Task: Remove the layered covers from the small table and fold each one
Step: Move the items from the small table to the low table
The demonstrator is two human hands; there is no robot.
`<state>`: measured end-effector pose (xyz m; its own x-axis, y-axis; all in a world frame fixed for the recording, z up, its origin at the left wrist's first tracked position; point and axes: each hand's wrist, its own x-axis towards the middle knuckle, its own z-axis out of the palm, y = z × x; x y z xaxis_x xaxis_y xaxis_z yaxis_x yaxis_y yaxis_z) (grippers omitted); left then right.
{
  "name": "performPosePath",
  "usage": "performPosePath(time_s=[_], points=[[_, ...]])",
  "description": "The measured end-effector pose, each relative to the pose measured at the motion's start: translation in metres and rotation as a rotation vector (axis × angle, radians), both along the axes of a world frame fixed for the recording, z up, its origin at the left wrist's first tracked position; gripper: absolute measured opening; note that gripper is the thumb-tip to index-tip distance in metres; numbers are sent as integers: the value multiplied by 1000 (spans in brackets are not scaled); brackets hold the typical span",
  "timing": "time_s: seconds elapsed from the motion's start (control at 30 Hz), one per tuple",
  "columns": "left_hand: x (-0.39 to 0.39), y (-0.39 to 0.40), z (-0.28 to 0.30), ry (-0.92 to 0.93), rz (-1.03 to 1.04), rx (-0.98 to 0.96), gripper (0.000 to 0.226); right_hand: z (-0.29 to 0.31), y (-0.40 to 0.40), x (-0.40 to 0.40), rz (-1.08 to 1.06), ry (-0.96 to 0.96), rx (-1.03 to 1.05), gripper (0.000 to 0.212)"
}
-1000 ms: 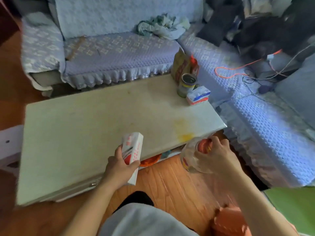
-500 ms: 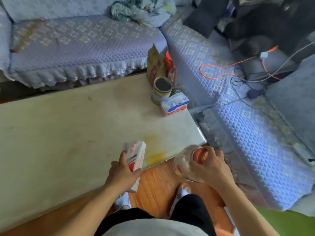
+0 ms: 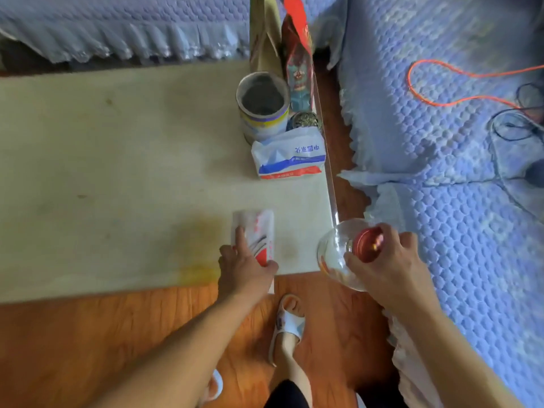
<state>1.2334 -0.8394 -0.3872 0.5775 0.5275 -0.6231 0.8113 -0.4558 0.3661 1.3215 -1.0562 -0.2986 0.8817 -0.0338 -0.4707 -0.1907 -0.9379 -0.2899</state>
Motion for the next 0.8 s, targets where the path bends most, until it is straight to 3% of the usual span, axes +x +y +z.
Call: performPosePath(time_s=[0.13, 0.27, 0.4, 0.63, 0.73, 0.8], points=[[70, -36, -47, -81, -32, 170, 100, -20, -26, 24, 48, -42, -16, 70], [97, -45, -89, -24, -90, 228, 98, -36, -37, 40, 119, -69, -57, 71], [89, -44, -101, -59, -118, 180, 99, -46, -28, 51, 165, -44, -70, 73], [38, -24, -92, -235, -4, 54, 73, -62, 25, 75, 333, -105, -32, 79], [28, -17, -95, -159, -46, -97, 77, -71, 53, 90, 383, -133, -47, 83], [31, -19, -94, -144, -90, -78, 78, -76, 65, 103, 387, -133, -60, 84]])
